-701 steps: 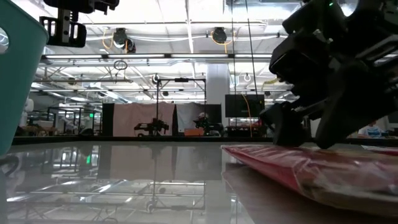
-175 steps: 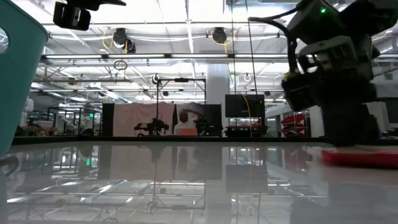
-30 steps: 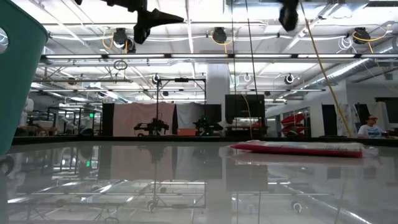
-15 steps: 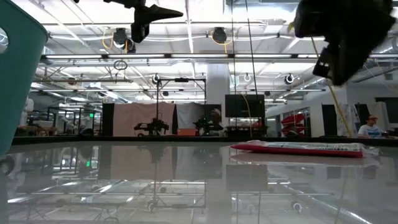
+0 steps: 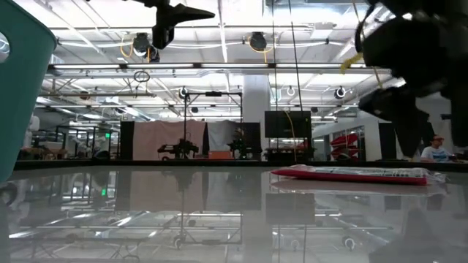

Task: Sort popcorn bags into baskets
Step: Put the red popcorn bag into the green bin

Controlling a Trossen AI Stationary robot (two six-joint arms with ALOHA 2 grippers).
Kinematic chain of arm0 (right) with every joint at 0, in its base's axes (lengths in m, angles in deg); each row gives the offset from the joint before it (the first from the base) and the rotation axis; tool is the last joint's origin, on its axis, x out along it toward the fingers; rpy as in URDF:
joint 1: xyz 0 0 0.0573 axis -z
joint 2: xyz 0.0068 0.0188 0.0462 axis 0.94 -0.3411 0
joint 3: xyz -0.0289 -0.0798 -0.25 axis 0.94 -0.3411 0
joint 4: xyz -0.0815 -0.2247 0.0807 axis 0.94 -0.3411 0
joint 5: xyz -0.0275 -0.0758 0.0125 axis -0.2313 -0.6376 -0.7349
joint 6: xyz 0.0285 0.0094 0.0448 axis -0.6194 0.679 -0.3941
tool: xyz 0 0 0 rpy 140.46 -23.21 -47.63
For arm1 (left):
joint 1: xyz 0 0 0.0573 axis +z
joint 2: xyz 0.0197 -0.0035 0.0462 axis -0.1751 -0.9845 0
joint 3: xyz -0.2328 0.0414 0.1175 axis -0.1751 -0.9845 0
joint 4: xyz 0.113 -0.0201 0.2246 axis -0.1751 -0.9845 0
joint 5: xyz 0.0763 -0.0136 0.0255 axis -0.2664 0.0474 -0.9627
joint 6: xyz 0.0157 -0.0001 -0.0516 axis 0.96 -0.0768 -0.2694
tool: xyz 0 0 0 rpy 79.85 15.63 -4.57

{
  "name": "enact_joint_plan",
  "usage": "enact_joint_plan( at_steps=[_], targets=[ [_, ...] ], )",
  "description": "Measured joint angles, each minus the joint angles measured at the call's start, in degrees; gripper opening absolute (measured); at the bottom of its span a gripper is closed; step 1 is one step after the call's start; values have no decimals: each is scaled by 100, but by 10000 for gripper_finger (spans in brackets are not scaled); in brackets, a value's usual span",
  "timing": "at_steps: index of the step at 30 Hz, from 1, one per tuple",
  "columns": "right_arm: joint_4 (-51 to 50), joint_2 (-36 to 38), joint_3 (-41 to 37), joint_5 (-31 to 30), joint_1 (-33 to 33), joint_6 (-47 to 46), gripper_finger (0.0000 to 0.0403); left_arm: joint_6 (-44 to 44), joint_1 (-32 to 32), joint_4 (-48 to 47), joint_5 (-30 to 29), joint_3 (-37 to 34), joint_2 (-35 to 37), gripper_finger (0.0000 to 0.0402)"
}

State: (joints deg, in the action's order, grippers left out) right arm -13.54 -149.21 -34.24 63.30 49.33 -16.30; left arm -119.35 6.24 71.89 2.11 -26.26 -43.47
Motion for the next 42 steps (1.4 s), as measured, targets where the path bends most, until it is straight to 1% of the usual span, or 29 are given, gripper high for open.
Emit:
enact_joint_plan(
  at_steps=[4,7,11,14,18,26,30,34,36,38,42],
  targets=[
    [33,2,-278,-176,-2,325,232,20,-57,-1,-176,0,0,177],
    [237,2,-476,-298,-2,816,227,31,-88,-3,-323,0,0,177],
    [538,4,-641,-357,-2,1497,223,15,-95,-3,-351,0,0,177],
    [540,4,-647,-678,-2,1852,222,11,-112,-3,-447,0,0,177],
    [646,134,-643,-1186,-2,2072,222,-24,-116,-2,-501,0,0,177],
    [689,238,-646,-1182,4,2655,221,-11,-114,0,-616,0,0,177],
    [1126,238,-865,-1171,66,2911,221,20,-113,-1,-672,0,0,177],
    [1594,207,-1174,-1160,115,2942,218,23,-113,-4,-743,0,-50,177],
    [1676,195,-1268,-1153,118,2939,208,21,-113,0,-745,0,-64,177],
    [1684,203,-1336,-1144,118,2939,188,-2,-113,36,-747,4,-109,177],
    [1697,205,-1402,-993,125,2944,125,-8,-111,21,-748,2,-142,177]
  ],
)
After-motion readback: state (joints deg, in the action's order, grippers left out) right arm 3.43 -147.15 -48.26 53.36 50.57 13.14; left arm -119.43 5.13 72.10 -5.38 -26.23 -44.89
